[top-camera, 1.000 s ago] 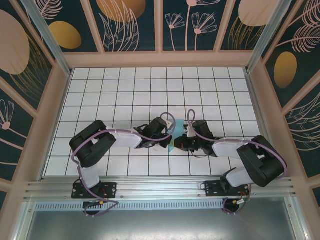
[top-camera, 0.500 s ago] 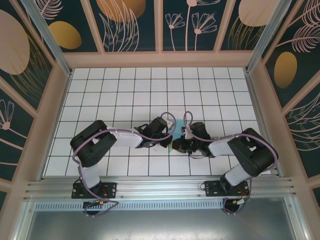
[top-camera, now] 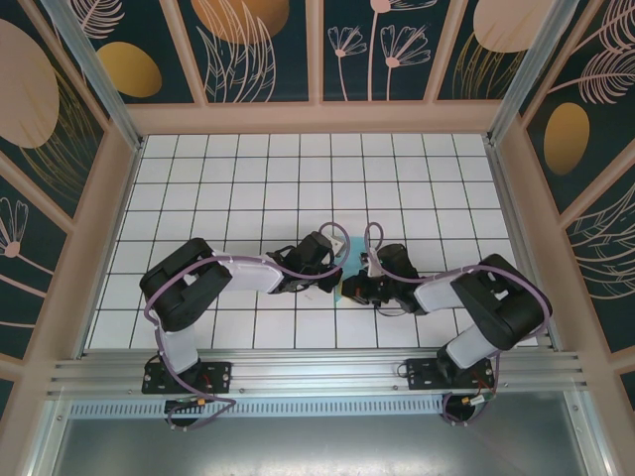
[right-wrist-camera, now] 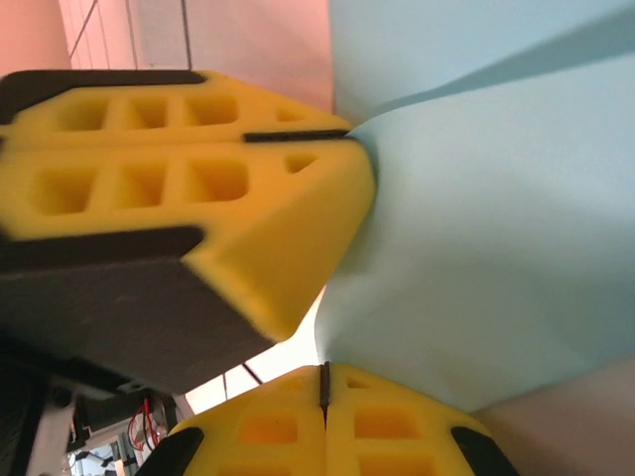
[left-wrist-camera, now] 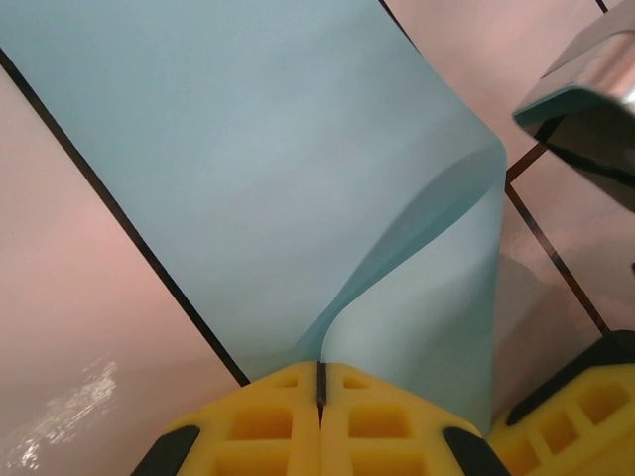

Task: Fold a paper plane with a square sheet of paper (pick it up from the middle)
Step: Third fold the triangle at the center of the table.

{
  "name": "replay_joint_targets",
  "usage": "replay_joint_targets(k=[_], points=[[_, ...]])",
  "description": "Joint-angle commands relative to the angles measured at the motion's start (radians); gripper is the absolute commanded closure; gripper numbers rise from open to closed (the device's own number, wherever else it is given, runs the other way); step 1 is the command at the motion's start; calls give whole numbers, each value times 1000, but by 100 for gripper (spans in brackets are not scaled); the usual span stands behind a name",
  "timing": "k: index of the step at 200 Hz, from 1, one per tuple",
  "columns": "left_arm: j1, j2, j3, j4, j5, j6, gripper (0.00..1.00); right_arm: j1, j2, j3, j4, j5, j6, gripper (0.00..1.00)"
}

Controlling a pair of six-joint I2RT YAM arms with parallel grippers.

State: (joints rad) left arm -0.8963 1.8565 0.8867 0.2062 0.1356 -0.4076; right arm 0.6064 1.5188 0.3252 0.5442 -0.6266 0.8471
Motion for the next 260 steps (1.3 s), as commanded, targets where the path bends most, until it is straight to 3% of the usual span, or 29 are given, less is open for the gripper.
replay_joint_targets(k=[1,46,86,124,152,202,223,260], points=[[6,35,-9,-66,-28,18,99,16,-66,-11,-16,-7,5,94],[5,39,8,-70,-24,17,100,49,-44,-11,-21,31,31,95],[6,37,3,-68,-21,12,100,85,0,25,-130,175,46,97],[5,40,3,-69,-19,12,99,94,52,31,-105,156,57,98],[6,39,3,-70,-24,13,100,94,-34,40,-162,169,41,97],[6,36,3,-73,-28,16,100,-54,-233,41,-335,160,-78,96],[6,39,8,-75,-27,16,100,-132,-208,65,-335,113,-120,96],[6,41,21,-84,-22,22,99,-146,-85,138,-302,60,-160,96]])
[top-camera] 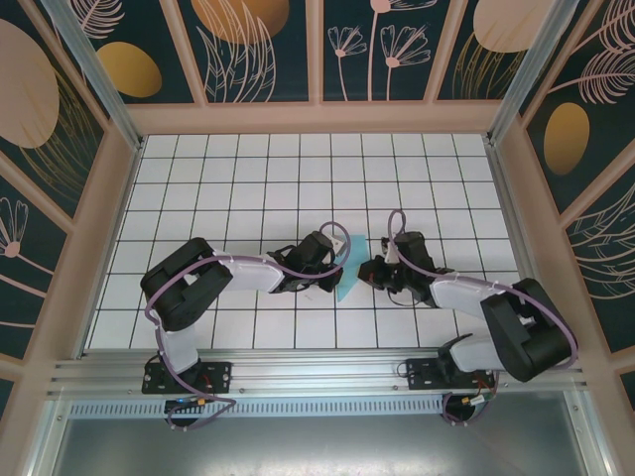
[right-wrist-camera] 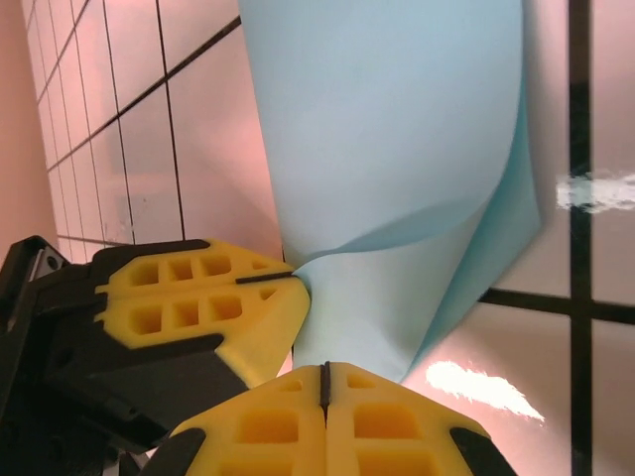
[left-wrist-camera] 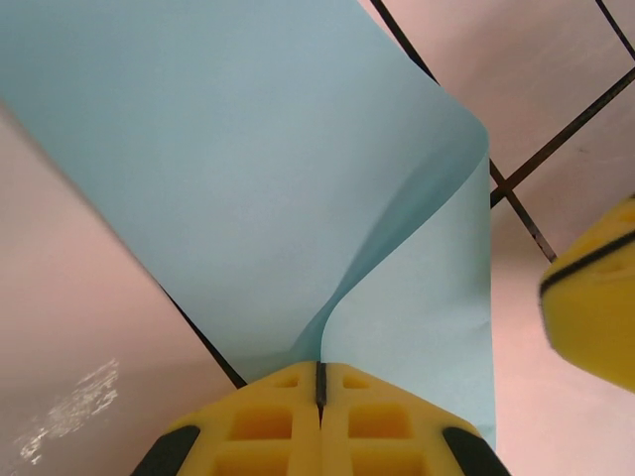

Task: Fold a paper plane with a square sheet of paper (pick it up from the middle)
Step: Third fold the triangle at the center of the table.

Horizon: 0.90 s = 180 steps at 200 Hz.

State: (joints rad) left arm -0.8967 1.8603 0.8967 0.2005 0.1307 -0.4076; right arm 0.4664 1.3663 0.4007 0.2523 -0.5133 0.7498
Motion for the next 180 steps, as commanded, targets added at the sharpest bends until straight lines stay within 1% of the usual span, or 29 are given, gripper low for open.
replay_joint_targets(k=[1,26,60,93,124,154,180], points=[[6,38,12,-79,-16,22,99,-5,70,63,-10,-52,-63,96],[6,46,28,-103,-20,31,99,-5,142,95,-28,-8,-87,96],[6,54,28,-105,-14,29,99,-8,228,134,-132,62,-131,96],[6,56,31,-114,-19,29,99,-14,156,156,-155,45,-138,96],[6,57,33,-120,-20,30,99,-62,98,178,-148,5,-151,95],[5,57,35,-121,-21,28,99,-99,131,184,-122,-56,-170,95],[5,59,40,-122,-18,27,99,-101,174,184,-91,-89,-162,95]])
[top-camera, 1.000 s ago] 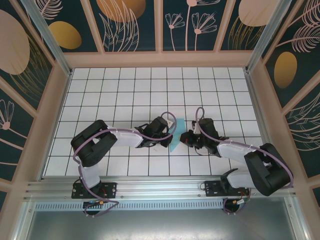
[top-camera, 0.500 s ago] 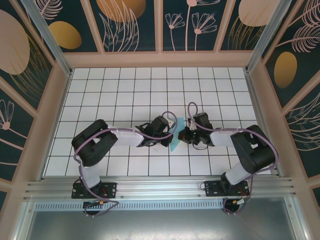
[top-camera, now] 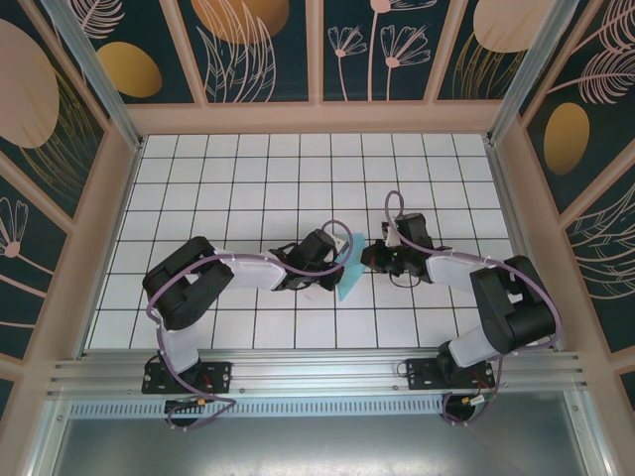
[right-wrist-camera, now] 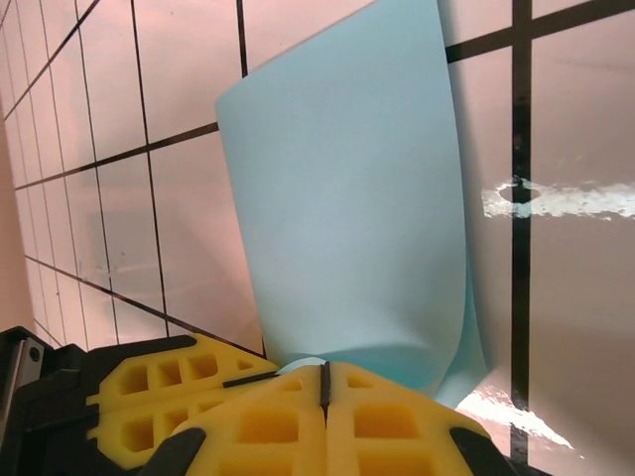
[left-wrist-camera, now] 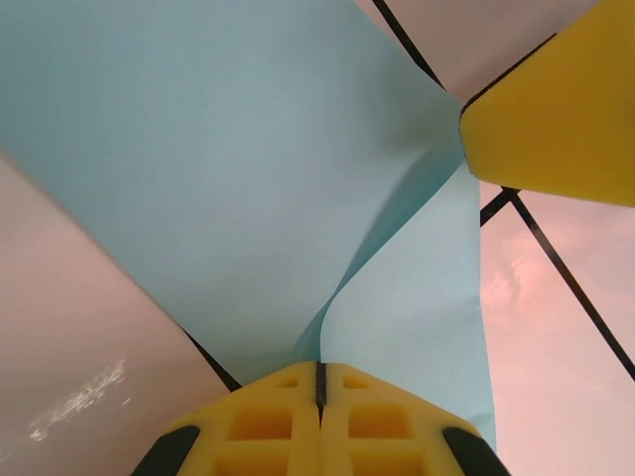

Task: Fold a paper plane with a square sheet of paper (pick it up from the middle)
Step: Third fold the triangle at the center of the table.

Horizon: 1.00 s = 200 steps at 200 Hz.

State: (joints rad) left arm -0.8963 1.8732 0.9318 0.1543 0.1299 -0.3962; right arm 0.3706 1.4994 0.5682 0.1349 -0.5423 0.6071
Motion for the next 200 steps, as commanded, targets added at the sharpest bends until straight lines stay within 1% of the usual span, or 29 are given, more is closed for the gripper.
replay_joint_targets(k=[1,19,37,47,77,119,142,162,200], points=[[5,46,5,-76,-18,16,99,-5,41,17,26,-59,-18,95],[5,44,3,-78,-20,16,100,-5,66,18,10,-18,-19,95],[5,44,2,-81,-21,17,99,-5,87,18,-38,80,-34,95],[5,44,-2,-80,-20,17,99,-13,97,14,-44,105,-42,95],[6,47,-3,-82,-13,21,100,-37,125,15,-42,75,-60,95],[6,46,-5,-82,-10,18,100,-45,33,74,-89,15,-83,93],[6,45,-3,-83,-10,19,100,-48,19,94,-99,-14,-101,93],[5,47,-1,-84,-8,20,100,-51,33,94,-97,-7,-105,93],[5,47,0,-89,-9,21,100,-55,105,82,-75,20,-97,94]])
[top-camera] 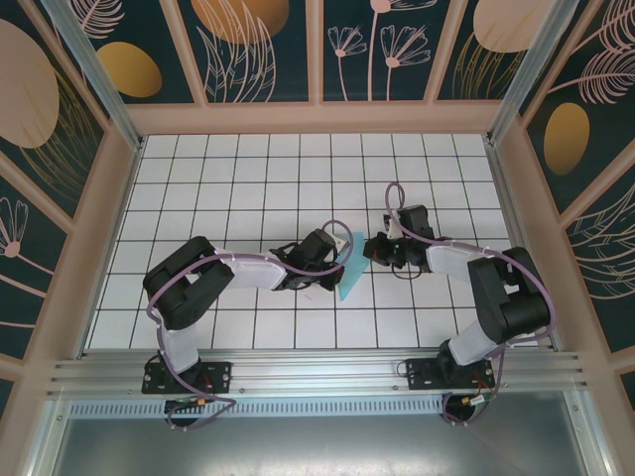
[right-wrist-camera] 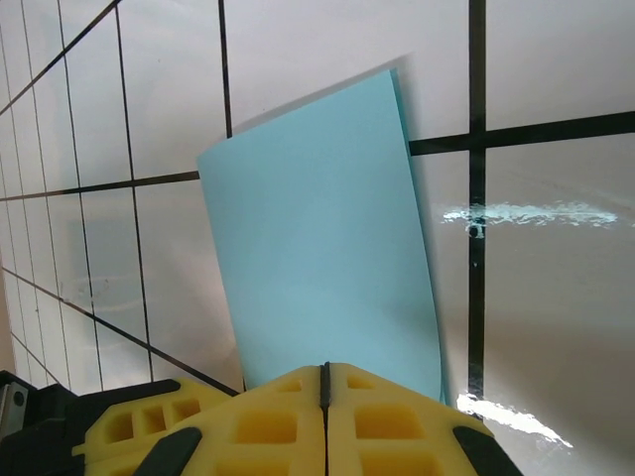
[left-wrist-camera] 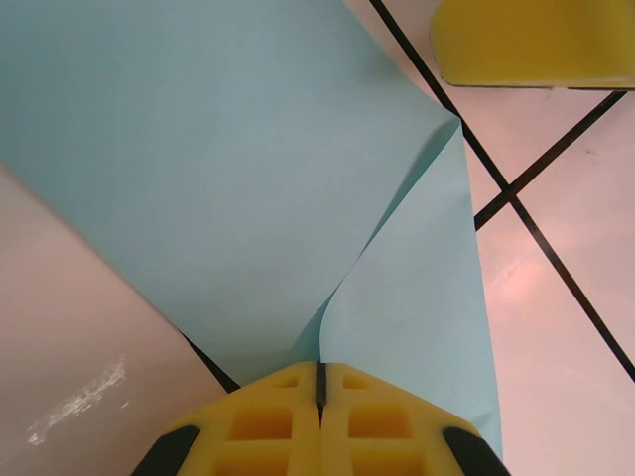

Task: Fold a paper plane with a square sheet of paper (pick it up from the middle)
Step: Third fold the triangle at the center of the table.

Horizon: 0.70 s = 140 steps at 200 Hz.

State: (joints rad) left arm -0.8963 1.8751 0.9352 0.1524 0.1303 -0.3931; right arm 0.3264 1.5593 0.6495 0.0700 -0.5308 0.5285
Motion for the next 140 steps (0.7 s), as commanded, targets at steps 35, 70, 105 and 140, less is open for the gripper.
replay_joint_targets(k=[35,70,105,140], points=[[6,45,-7,-86,-7,17,100,-19,113,-19,12,52,-7,95],[5,42,0,-88,-6,16,99,-24,78,-7,-8,52,-19,94],[5,37,10,-92,-4,16,97,-21,-43,-2,-21,-21,-20,92],[5,18,26,-97,-14,7,93,7,-67,-56,46,-131,25,92]])
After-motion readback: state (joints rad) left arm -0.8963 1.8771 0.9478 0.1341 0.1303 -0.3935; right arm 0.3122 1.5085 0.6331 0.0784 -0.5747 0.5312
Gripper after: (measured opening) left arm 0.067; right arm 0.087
